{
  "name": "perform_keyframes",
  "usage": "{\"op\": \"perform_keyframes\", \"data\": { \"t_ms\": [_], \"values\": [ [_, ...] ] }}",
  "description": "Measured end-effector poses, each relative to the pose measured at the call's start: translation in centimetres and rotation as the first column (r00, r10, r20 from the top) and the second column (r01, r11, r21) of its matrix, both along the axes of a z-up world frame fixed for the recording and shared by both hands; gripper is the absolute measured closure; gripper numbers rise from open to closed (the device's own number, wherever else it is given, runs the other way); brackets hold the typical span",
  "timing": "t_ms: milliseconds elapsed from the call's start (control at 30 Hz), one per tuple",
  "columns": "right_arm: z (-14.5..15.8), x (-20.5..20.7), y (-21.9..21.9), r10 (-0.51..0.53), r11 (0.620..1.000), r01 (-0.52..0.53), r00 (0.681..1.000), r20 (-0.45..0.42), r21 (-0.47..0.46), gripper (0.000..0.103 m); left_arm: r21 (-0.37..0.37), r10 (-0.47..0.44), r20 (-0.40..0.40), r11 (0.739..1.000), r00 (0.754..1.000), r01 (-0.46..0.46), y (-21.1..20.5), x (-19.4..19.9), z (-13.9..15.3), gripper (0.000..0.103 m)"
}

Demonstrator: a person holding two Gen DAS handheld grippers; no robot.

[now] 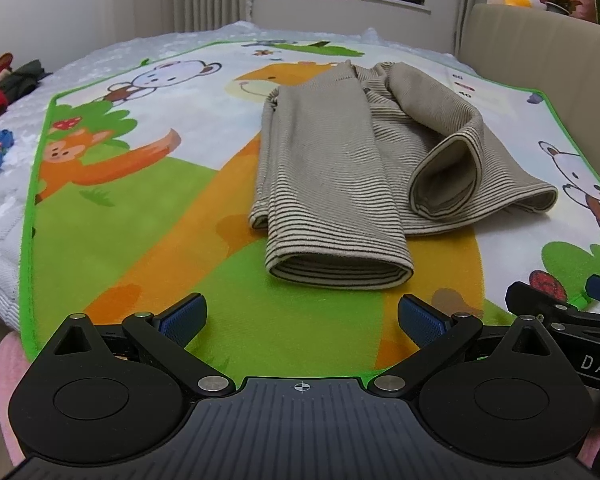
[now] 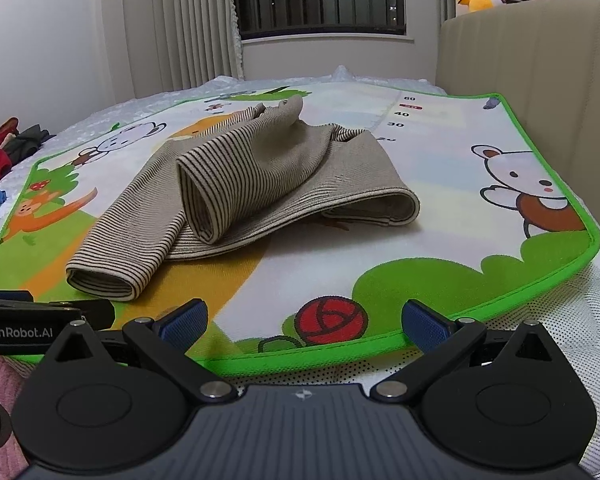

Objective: Fold clothes

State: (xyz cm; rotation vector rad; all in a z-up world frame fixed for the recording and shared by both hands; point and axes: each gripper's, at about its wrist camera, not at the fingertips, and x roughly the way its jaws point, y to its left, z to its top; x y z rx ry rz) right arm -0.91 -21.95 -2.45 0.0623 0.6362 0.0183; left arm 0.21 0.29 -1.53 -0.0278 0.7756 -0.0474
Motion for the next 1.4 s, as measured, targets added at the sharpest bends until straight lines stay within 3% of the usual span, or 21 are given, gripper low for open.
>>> {"op": "perform_keyframes", "data": {
  "t_ms": [200, 367, 600, 733, 867, 933, 1000, 1100, 1200, 1300, 1400],
  "values": [
    [0.0, 0.4, -0.2, 0.002, 1.000, -0.002, 1.000, 0.009, 0.004, 0.000, 0.006, -0.054, 0.034, 0.999, 0.998, 0.054, -0.3, 0.7, -0.2, 0.000],
    [1.1, 1.3, -1.2, 0.000, 1.000, -0.002, 0.996, 0.088, 0.030, 0.000, 0.068, -0.145, 0.112, 0.988, 0.983, 0.138, -0.9, 2.9, -0.4, 0.000],
    [5.3, 8.6, -3.3, 0.006, 1.000, -0.006, 0.982, 0.190, -0.004, 0.000, 0.107, -0.281, 0.154, 0.958, 0.947, 0.266, -0.7, 8.0, 1.9, 0.000],
    [4.7, 16.5, -5.1, -0.029, 0.999, 0.026, 0.992, 0.121, 0.028, 0.000, 0.003, -0.204, 0.112, 0.979, 0.973, 0.205, 1.3, 13.1, 2.5, 0.000],
    [-0.1, 22.1, -6.1, -0.032, 0.996, 0.035, 0.999, -0.043, 0.083, 0.000, -0.139, -0.190, -0.083, 0.974, 0.978, 0.177, 2.5, 18.2, -0.6, 0.000],
    [-2.1, 23.7, -6.5, -0.027, 0.994, 0.037, 0.995, -0.093, 0.106, 0.000, -0.142, -0.184, -0.054, 0.974, 0.981, 0.175, 2.5, 17.9, -1.6, 0.000],
    [-2.3, 22.0, -6.5, -0.011, 0.992, 0.017, 0.999, -0.051, 0.126, 0.000, -0.113, -0.217, -0.014, 0.970, 0.976, 0.214, 1.9, 16.5, -1.8, 0.000],
    [-2.3, 18.7, -7.0, 0.045, 0.982, -0.031, 0.997, -0.069, 0.187, 0.000, -0.116, -0.265, 0.010, 0.957, 0.964, 0.265, 2.1, 13.9, -2.3, 0.000],
    [-2.0, 14.6, -6.5, 0.094, 0.982, -0.079, 0.992, -0.079, 0.171, 0.000, -0.148, -0.353, -0.003, 0.925, 0.935, 0.349, 2.9, 10.7, -1.8, 0.000],
    [-1.7, 10.5, -6.1, 0.136, 0.980, -0.122, 0.987, -0.086, 0.159, 0.000, -0.164, -0.437, 0.013, 0.886, 0.899, 0.433, 4.2, 8.1, -0.1, 0.000],
    [-1.6, 8.0, -6.1, 0.150, 0.975, -0.133, 0.985, -0.086, 0.180, 0.000, -0.178, -0.421, 0.108, 0.883, 0.901, 0.434, 5.2, 8.7, 2.4, 0.002]
  ]
}}
